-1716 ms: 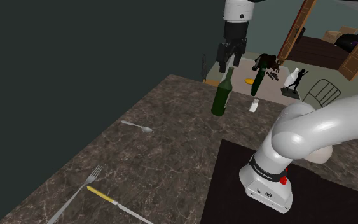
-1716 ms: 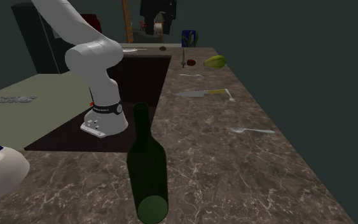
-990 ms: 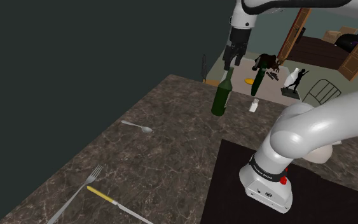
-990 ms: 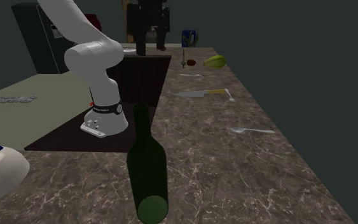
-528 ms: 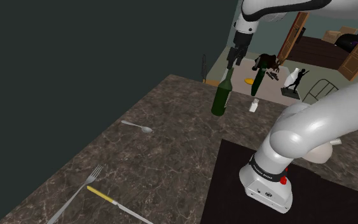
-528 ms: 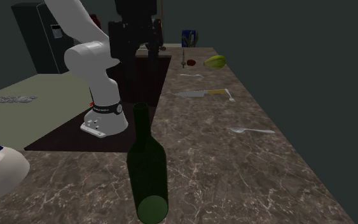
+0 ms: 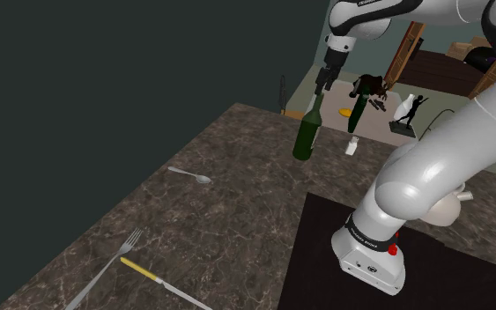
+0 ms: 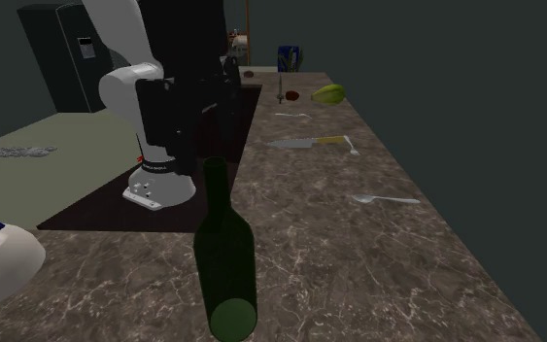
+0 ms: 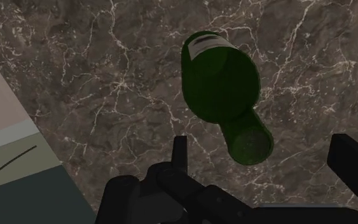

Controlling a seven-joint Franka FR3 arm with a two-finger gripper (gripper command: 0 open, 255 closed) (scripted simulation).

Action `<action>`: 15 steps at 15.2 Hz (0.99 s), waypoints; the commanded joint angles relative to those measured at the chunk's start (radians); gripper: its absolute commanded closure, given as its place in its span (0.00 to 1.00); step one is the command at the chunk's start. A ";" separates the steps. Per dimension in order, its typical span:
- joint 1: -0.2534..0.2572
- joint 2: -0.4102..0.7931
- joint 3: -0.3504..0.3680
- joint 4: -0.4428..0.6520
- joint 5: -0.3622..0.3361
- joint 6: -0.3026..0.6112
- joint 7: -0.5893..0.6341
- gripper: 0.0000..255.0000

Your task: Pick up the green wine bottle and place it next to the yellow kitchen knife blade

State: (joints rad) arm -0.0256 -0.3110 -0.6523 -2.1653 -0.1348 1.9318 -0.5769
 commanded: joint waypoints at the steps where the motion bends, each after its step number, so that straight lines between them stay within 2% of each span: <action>1: 0.002 0.013 -0.011 -0.012 0.007 0.026 -0.013 0.00; 6: 0.004 0.037 -0.024 -0.068 0.016 0.103 -0.021 0.00; 14: 0.004 0.037 -0.024 -0.068 0.015 0.103 -0.021 0.00; 15: 0.004 0.037 -0.024 -0.068 0.015 0.103 -0.021 1.00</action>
State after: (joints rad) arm -0.0213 -0.2737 -0.6764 -2.2333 -0.1194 2.0349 -0.5980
